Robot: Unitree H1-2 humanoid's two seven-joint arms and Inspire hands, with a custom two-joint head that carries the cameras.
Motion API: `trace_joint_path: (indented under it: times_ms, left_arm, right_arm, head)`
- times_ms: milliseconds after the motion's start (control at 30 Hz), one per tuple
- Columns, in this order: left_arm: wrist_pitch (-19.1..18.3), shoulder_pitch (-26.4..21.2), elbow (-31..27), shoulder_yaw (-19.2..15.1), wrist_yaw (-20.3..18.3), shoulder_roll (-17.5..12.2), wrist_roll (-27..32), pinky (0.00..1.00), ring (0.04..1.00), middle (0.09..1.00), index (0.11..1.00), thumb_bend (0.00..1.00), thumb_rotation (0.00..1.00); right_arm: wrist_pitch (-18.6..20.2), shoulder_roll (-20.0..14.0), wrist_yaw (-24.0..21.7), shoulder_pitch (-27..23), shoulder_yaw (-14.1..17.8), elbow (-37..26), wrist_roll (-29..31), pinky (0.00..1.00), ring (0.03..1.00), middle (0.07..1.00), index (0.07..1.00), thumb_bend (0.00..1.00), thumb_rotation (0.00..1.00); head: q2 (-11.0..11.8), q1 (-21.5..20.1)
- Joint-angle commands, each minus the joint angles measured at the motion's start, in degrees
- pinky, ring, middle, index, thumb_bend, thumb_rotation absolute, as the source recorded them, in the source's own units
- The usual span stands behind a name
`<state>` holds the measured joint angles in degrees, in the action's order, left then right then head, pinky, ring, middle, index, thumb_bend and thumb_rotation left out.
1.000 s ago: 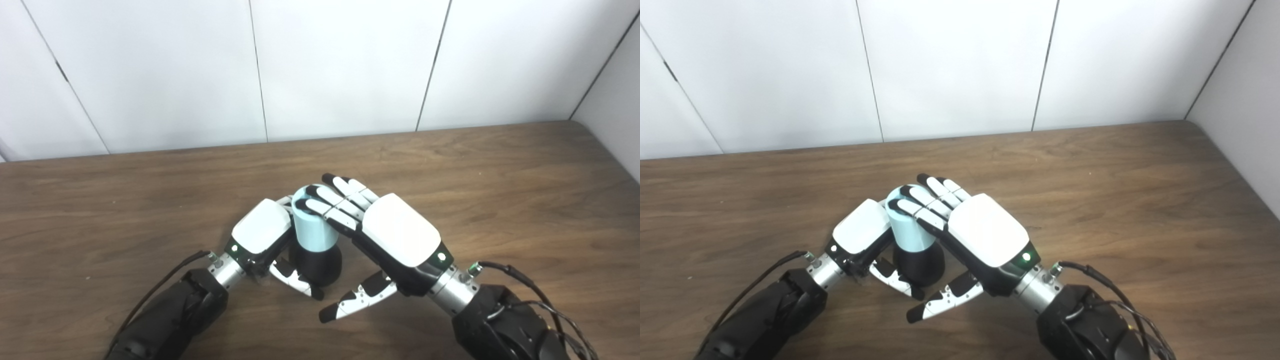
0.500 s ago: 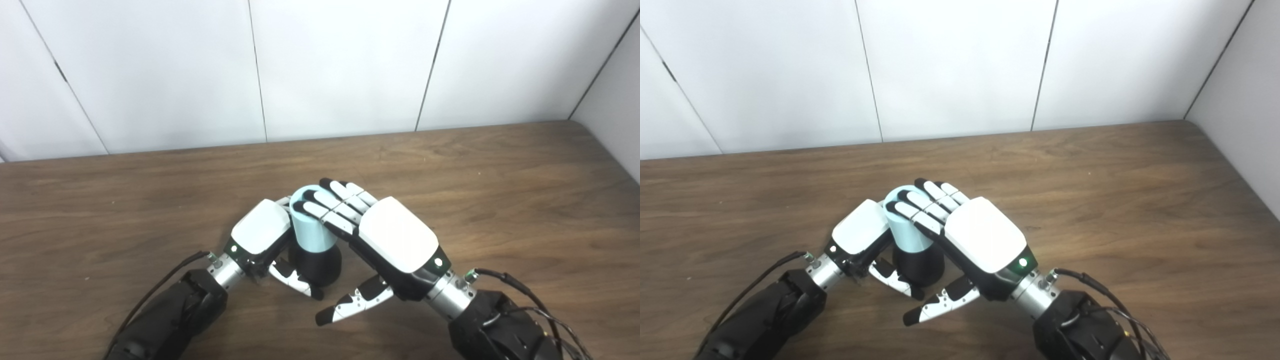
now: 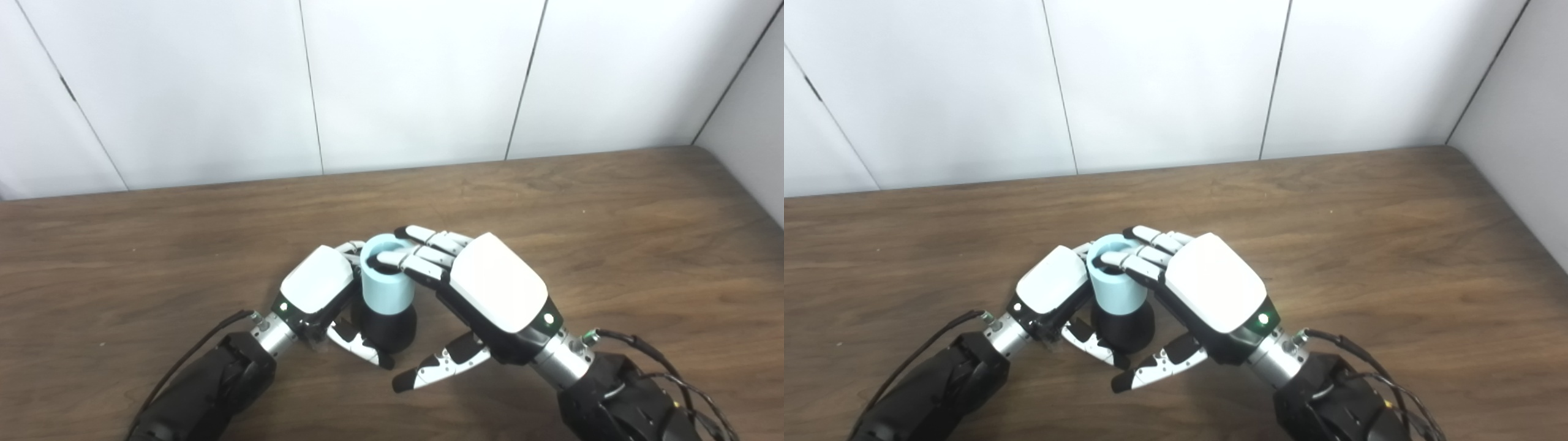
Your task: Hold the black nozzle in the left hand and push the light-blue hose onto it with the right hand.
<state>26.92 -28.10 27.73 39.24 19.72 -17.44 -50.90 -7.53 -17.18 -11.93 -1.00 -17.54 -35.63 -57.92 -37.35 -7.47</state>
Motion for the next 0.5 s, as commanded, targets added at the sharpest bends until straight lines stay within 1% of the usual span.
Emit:
trace_joint_path:
  times_ms: [0, 67, 100, 267, 300, 333, 400, 467]
  left_arm:
    - [-3.76, 9.71, 5.94, 4.23, -7.14, 1.94, -1.82, 0.81, 0.517, 0.463, 0.483, 0.50, 0.00]
    - [-3.71, 9.82, 5.78, 4.14, -7.21, 1.88, -1.67, 0.82, 0.515, 0.460, 0.489, 0.50, 0.00]
    - [-3.68, 9.86, 5.63, 4.16, -7.23, 1.82, -1.71, 0.82, 0.515, 0.458, 0.492, 0.50, 0.00]
    - [-3.89, 9.96, 5.22, 4.27, -7.24, 1.69, -2.26, 0.81, 0.512, 0.467, 0.482, 0.50, 0.00]
    - [-3.87, 9.95, 5.33, 4.28, -7.11, 1.71, -2.38, 0.81, 0.511, 0.468, 0.481, 0.50, 0.00]
    - [-4.03, 9.98, 5.21, 4.31, -7.22, 1.70, -2.53, 0.81, 0.510, 0.470, 0.479, 0.50, 0.00]
    - [-4.15, 10.11, 5.16, 4.18, -7.24, 1.78, -2.42, 0.81, 0.510, 0.473, 0.474, 0.50, 0.00]
    - [-4.04, 10.17, 5.23, 4.07, -7.12, 1.84, -2.27, 0.81, 0.509, 0.475, 0.471, 0.50, 0.00]
  right_arm:
    - [-2.22, -2.83, -5.05, 3.51, -2.12, 3.59, -0.77, 0.63, 0.670, 0.692, 0.660, 0.85, 0.72]
    - [-2.07, -3.06, -5.10, 3.66, -2.50, 3.89, -1.24, 0.61, 0.666, 0.692, 0.663, 0.84, 0.73]
    - [-1.76, -3.23, -5.98, 3.72, -2.82, 3.89, -1.74, 0.62, 0.671, 0.699, 0.672, 0.83, 0.74]
    - [-0.31, -4.10, -10.74, 4.04, -4.72, 3.75, -4.05, 0.70, 0.758, 0.785, 0.750, 0.76, 0.86]
    - [-0.03, -4.27, -11.79, 4.14, -5.11, 3.79, -4.53, 0.71, 0.778, 0.802, 0.765, 0.75, 0.89]
    - [0.27, -4.47, -12.97, 4.25, -5.44, 3.68, -4.88, 0.74, 0.813, 0.833, 0.794, 0.73, 0.95]
    - [0.54, -4.75, -14.50, 4.52, -5.96, 3.68, -5.37, 0.76, 0.842, 0.862, 0.821, 0.72, 0.99]
    - [0.76, -4.84, -15.25, 4.71, -6.28, 3.73, -5.80, 0.77, 0.858, 0.878, 0.836, 0.73, 1.00]
  head:
    - [0.01, -0.04]
    - [-0.09, 0.02]
    - [-0.10, 0.07]
    - [-0.11, 0.17]
    - [-0.11, 0.17]
    - [-0.29, 0.36]
    - [-0.33, 0.39]
    - [-0.34, 0.40]
